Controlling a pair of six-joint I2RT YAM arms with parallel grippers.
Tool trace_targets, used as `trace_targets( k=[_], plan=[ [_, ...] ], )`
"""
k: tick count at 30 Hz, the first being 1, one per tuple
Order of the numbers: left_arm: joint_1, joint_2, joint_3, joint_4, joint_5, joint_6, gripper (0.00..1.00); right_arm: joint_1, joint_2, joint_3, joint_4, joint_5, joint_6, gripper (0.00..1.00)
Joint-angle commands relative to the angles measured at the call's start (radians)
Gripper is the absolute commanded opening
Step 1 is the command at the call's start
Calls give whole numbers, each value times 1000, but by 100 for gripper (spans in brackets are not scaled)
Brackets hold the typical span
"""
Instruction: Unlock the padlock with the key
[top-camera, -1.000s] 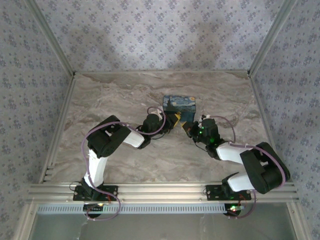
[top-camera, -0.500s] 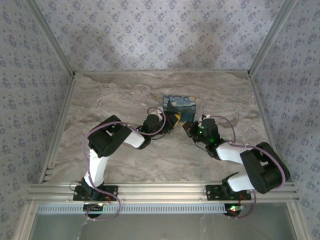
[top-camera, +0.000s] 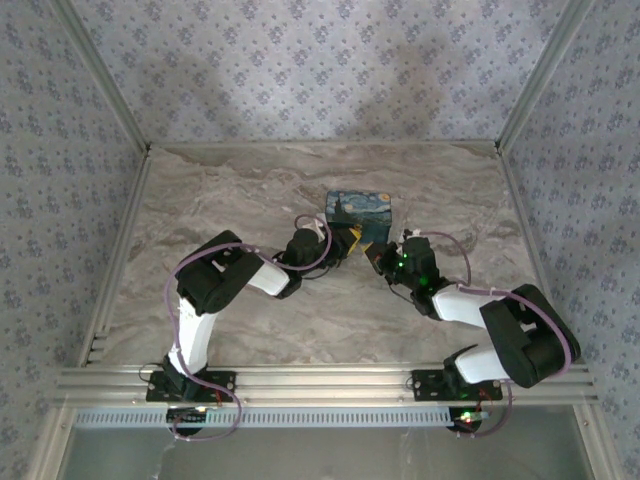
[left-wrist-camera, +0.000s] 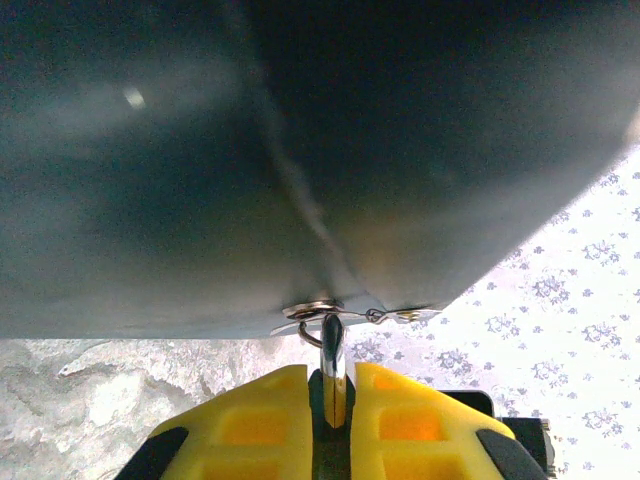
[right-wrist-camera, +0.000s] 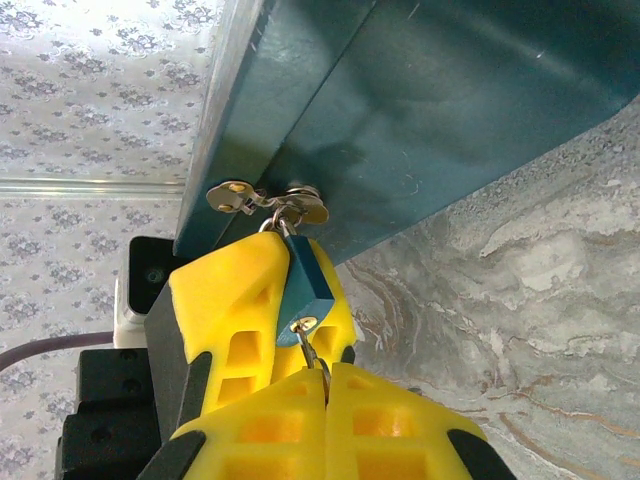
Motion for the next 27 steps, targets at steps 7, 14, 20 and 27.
trace_targets(
  k=[7, 14, 20, 27],
  plan=[
    [-13, 9, 1, 82, 9, -2, 7, 15, -21, 11, 20, 63, 8, 0],
    [-17, 9, 4, 87, 8, -3, 7, 35, -6, 33, 23, 67, 8, 0],
    [-19, 9, 4, 86, 8, -2, 7, 46, 1, 39, 30, 66, 12, 0],
    [-19, 11, 6, 87, 11, -1, 7, 47, 22, 44, 56, 54, 40, 0]
  ],
)
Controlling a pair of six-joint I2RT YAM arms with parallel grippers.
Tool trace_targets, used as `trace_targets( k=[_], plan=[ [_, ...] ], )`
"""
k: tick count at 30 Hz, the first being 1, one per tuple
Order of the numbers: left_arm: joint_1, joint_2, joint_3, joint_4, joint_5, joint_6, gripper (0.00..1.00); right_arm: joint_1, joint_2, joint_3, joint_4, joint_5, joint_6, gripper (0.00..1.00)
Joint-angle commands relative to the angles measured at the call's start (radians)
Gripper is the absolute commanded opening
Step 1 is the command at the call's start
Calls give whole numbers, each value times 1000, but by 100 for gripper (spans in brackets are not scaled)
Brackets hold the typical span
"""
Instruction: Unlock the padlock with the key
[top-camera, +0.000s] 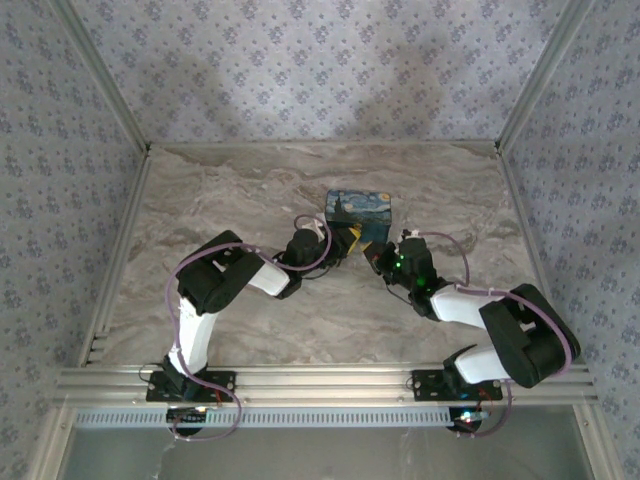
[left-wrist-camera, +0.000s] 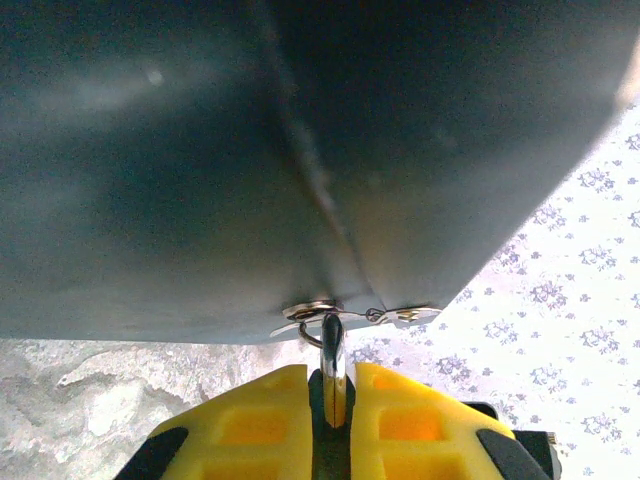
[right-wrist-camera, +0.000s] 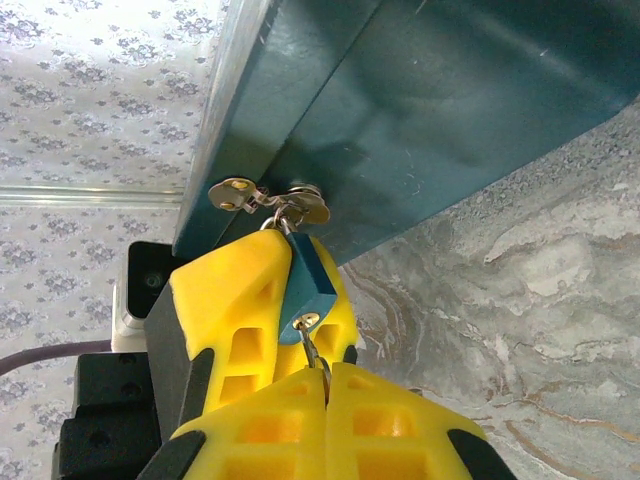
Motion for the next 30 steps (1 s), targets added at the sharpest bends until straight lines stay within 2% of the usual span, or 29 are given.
trace_targets(
  k=[1, 30],
  plan=[
    [-18, 6, 6, 73, 26, -1, 7, 12, 27, 37, 69, -6, 44, 0],
    [-19, 12, -4, 102, 33, -9, 6, -4, 121, -9, 250, -3, 251, 0]
  ],
)
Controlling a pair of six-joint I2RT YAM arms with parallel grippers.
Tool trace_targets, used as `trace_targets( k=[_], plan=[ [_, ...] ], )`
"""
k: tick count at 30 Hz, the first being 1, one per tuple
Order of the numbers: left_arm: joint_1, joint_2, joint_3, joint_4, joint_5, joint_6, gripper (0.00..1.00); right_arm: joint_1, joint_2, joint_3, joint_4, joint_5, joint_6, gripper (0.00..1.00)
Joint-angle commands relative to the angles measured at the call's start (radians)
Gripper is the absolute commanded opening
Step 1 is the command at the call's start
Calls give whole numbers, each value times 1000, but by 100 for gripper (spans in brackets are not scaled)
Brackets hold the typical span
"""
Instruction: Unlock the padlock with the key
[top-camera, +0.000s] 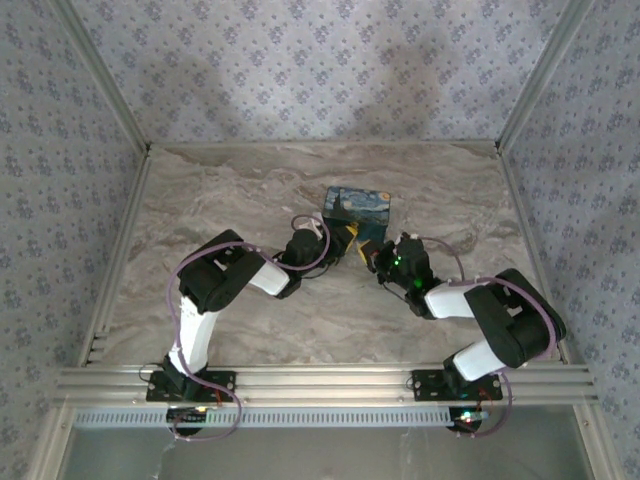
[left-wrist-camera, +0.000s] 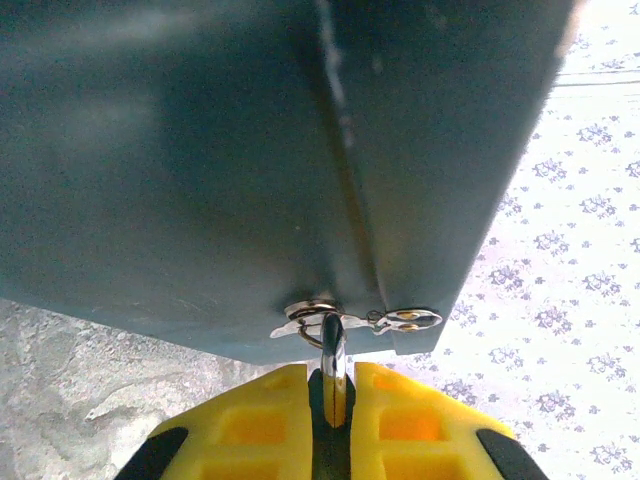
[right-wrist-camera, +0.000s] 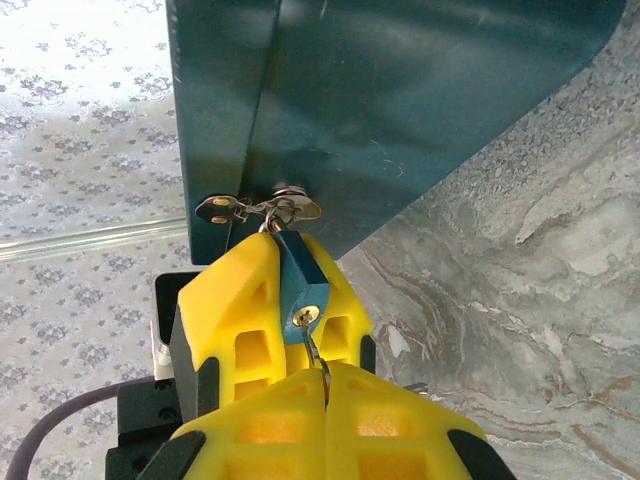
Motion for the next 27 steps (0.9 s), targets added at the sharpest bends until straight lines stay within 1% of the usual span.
trace_targets(
  k=[1, 6, 9, 13, 21, 27],
  plan=[
    [-26, -1, -5, 90, 74, -9, 6, -7, 10, -3, 80, 14, 30, 0],
    [-26, -1, -13, 104, 75, -11, 4, -22, 5, 1, 55, 3, -14, 0],
    [-26, -5, -20, 108, 74, -12, 4, -32, -16, -2, 8, 11, -51, 0],
    [-25, -7, -27, 110, 71, -13, 4, -34, -25, 4, 0, -5, -68, 0],
    [-25, -3, -21, 114, 74, -13, 4, -31, 7, 8, 52, -27, -21, 0],
    [-25, -5, -24, 115, 80, -13, 4, -32, 56, 23, 127, -55, 42, 0]
  ],
)
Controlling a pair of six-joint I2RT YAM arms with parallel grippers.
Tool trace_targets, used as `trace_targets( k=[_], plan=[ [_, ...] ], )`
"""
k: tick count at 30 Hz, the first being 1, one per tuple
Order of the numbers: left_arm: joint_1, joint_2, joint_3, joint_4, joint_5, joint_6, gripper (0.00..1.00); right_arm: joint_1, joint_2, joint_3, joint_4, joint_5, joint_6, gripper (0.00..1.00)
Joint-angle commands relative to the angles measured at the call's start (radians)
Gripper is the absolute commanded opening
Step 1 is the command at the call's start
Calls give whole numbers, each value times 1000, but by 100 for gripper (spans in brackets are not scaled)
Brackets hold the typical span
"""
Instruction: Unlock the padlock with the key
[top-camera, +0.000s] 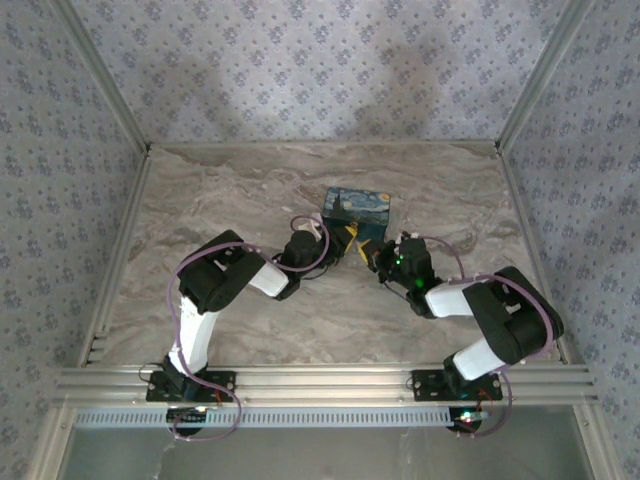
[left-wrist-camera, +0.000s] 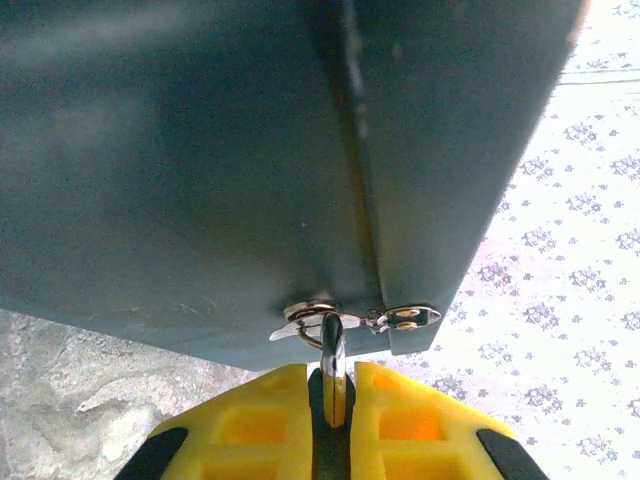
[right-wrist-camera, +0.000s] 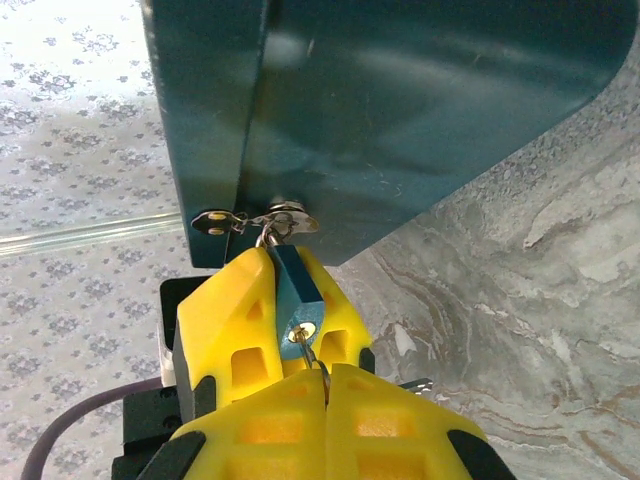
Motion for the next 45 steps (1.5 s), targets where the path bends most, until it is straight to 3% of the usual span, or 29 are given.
trace_targets(
  k=[1, 14, 30, 45],
  plan=[
    [-26, -6, -8, 80, 80, -5, 3, -3, 31, 29, 86, -10, 42, 0],
    [-26, -13, -18, 89, 84, -7, 3, -11, 81, 11, 171, -1, 85, 0],
    [-29, -15, -18, 102, 103, -16, 0, -35, 41, 36, 80, -16, 25, 0],
    [-76, -37, -66, 128, 174, -24, 0, -78, 51, 117, 47, -110, 5, 0]
  ],
)
